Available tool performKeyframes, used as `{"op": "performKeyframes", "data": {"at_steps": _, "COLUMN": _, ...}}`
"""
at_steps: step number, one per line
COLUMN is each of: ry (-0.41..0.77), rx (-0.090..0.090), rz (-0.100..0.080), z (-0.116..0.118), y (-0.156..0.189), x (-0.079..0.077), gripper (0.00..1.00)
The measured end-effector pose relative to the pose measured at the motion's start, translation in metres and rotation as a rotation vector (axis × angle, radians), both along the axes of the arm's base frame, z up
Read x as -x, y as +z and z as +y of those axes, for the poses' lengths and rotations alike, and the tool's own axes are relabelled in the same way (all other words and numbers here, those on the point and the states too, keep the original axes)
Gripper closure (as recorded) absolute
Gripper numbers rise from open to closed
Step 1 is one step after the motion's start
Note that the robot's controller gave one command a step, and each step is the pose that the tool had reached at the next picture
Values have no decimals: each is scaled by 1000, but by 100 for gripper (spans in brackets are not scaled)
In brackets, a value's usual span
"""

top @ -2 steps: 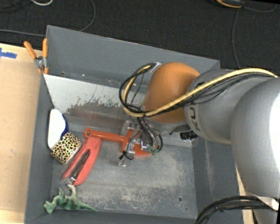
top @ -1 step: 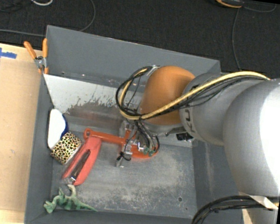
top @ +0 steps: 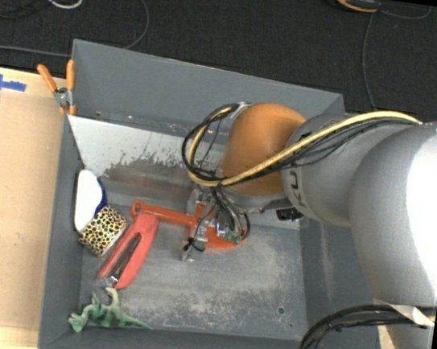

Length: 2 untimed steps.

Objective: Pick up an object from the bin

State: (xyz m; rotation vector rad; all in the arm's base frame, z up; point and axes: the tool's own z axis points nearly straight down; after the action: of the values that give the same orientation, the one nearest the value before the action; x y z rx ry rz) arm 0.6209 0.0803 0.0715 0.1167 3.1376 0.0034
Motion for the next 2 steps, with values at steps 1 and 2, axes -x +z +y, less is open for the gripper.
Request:
{"op": "performKeyframes", "data": {"at_steps": 1, "ry": 5, "rx": -1, "rz": -4, "z": 1, "y": -1, "x": -2, "gripper": 0}}
{"op": "performKeyframes", "data": {"at_steps": 2, "ry": -2, "rx": -2, "rz": -10, "z": 0, "y": 3, "x": -3, "gripper": 100}}
